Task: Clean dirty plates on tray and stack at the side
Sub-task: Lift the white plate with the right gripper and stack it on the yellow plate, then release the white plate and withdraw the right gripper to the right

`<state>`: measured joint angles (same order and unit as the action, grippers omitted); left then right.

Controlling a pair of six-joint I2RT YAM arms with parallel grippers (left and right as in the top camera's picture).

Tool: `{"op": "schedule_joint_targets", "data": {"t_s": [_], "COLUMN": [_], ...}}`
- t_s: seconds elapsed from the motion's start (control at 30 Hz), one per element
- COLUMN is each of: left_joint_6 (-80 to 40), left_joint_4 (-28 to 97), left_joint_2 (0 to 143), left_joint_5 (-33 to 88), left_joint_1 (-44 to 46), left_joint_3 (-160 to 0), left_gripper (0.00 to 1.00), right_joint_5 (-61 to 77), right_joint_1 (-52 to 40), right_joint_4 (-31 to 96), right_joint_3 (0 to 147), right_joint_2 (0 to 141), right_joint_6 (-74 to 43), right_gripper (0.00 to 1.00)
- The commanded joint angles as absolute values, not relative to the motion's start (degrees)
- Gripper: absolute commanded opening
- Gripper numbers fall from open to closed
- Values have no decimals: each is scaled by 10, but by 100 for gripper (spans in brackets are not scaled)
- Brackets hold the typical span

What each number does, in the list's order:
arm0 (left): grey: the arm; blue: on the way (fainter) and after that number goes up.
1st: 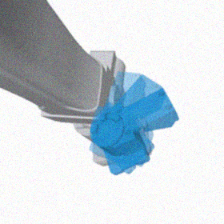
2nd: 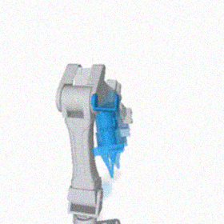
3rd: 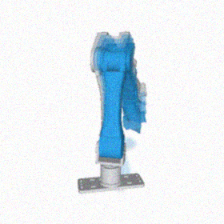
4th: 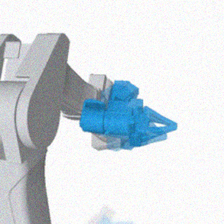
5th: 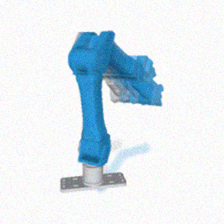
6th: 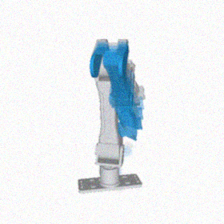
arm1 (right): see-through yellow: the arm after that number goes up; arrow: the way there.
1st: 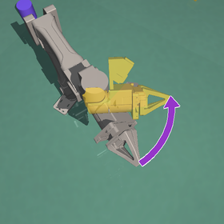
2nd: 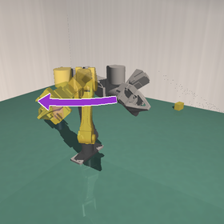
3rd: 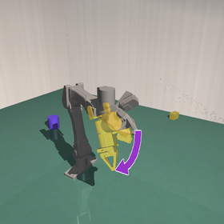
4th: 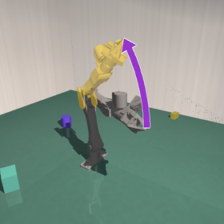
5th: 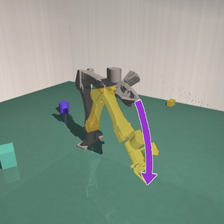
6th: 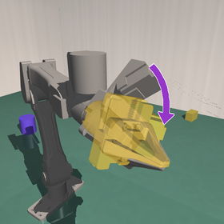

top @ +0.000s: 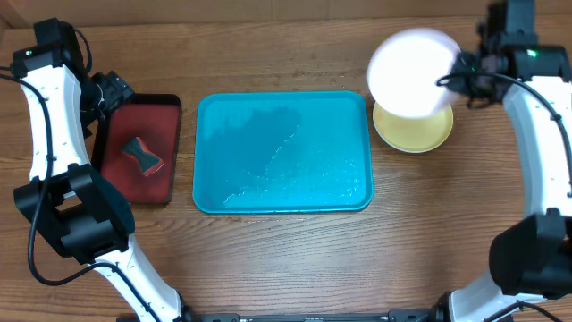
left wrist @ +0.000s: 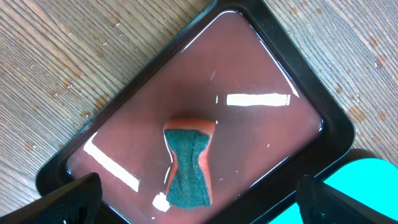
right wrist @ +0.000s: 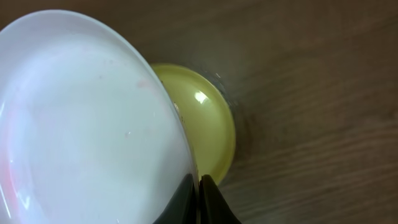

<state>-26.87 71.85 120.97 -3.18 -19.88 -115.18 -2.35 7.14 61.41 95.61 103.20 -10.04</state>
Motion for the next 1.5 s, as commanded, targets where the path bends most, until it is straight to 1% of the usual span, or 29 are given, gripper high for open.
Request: {"op": "schedule_joint_targets", "data": {"t_s": [0.0,0.13,0.27,0.47,0.5,0.53,0.6,0.7,0.83,0.93,1.0,1.03,1.27,1.3,1.4,1.47], "left_joint_6": [-268,-268,-268,-268,-268,-268,-268,-268,-268,-268,-268,-268,-268,-268,-268,-268], "left_joint_4": [720,720,720,720,720,720,720,720,720,720,720,720,720,720,720,720], "left_joint_2": [1207,1207,1207,1207,1207,1207,1207,1207,1207,1207,1207,1207,1207,1207,1207,1207], "left_joint_5": [-32,-32,-32,-32,-32,-32,-32,-31,-32,-31,-32,-32,-32,-32,-32,-32], "left_joint_1": [-199,-199,-199,-199,-199,-199,-199,-199,-199,-199,-199,-199,-199,-199,-199,-199], "left_joint_3": [-1156,-1156,-1156,-1156,-1156,-1156,-1156,-1156,-1156,-1156,-1156,-1156,-1156,-1156,-1156,-1156], "left_gripper": [100,100,100,100,100,100,100,100,100,100,100,100,100,100,100,100], "right_joint_5": [15,68,139,143,136,128,106,58,46,67,90,93,94,104,154,164], "right_joint_1": [115,154,163,145,141,137,131,127,128,128,128,128,123,120,105,88], "right_joint_4": [583,483,396,317,311,305,297,295,289,304,318,324,346,346,347,344], "right_joint_3": [891,805,738,679,673,668,661,659,660,666,674,678,701,701,700,696], "right_joint_2": [1038,1038,1038,1038,1038,1038,1038,1038,1038,1036,1031,1027,974,968,966,975], "right_joint_6": [-114,-124,-124,-124,-125,-124,-125,-125,-125,-125,-125,-125,-125,-124,-121,-121], "right_gripper": [4,4,4,4,5,9,11,11,11,11,6,6,8,11,11,10]}}
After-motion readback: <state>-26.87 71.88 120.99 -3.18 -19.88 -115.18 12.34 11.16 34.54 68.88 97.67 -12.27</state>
